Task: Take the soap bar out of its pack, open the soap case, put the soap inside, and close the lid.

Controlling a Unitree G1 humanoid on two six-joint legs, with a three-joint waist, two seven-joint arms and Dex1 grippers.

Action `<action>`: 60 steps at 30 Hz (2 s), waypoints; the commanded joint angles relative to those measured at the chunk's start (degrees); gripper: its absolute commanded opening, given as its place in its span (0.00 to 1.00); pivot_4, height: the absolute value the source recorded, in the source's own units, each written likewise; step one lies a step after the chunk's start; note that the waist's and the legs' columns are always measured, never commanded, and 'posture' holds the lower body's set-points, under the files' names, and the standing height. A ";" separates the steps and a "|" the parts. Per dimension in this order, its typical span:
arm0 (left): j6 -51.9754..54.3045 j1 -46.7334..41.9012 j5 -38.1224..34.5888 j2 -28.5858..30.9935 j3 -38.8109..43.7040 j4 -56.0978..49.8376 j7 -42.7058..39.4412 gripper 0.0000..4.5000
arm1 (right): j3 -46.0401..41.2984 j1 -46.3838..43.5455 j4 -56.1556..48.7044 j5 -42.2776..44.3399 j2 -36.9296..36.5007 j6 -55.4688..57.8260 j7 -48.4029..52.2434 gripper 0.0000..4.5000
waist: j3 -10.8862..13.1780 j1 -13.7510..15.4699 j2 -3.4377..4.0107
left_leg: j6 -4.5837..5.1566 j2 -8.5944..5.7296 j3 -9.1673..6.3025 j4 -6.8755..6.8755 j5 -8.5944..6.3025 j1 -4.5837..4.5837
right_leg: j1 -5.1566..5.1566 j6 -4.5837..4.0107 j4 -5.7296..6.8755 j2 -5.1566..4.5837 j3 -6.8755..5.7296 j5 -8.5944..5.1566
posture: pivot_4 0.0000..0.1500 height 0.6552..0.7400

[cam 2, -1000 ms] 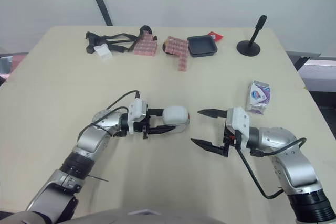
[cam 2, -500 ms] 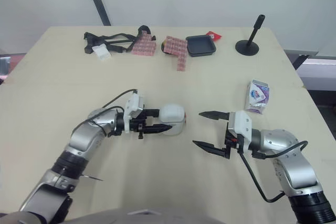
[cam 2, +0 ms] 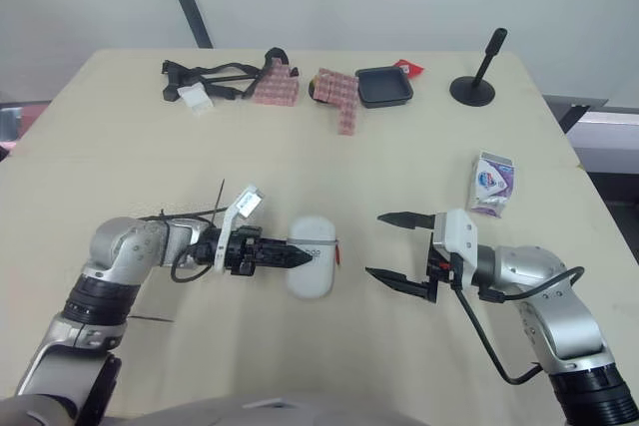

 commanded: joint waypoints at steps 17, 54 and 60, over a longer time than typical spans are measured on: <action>1.62 -3.02 3.15 -1.86 -1.37 5.52 4.91 0.64 | -0.68 0.72 -2.12 0.42 -0.51 0.87 -0.39 1.00 | 0.00 0.47 0.00 | 0.02 -0.12 -0.18 0.03 0.00 -0.06 | 0.15 0.13 -0.17 -0.11 -0.14 0.08 | 1.00 1.00; -70.01 17.41 29.29 6.54 0.19 -5.51 -1.59 1.00 | -2.78 2.89 3.25 -1.30 2.15 -2.08 -6.01 1.00 | 0.03 -0.28 -0.01 | -0.29 -0.06 -0.34 -0.49 0.19 -0.15 | 0.26 0.18 -0.71 -0.09 -0.50 0.11 | 1.00 1.00; -73.09 19.66 34.71 7.11 -0.41 -2.82 1.63 1.00 | -3.68 3.40 6.29 -1.93 2.66 -5.11 -5.84 1.00 | 0.02 -0.41 -0.02 | -0.26 -0.05 -0.33 -0.49 0.19 -0.08 | 0.27 0.18 -0.62 -0.08 -0.49 0.10 | 1.00 1.00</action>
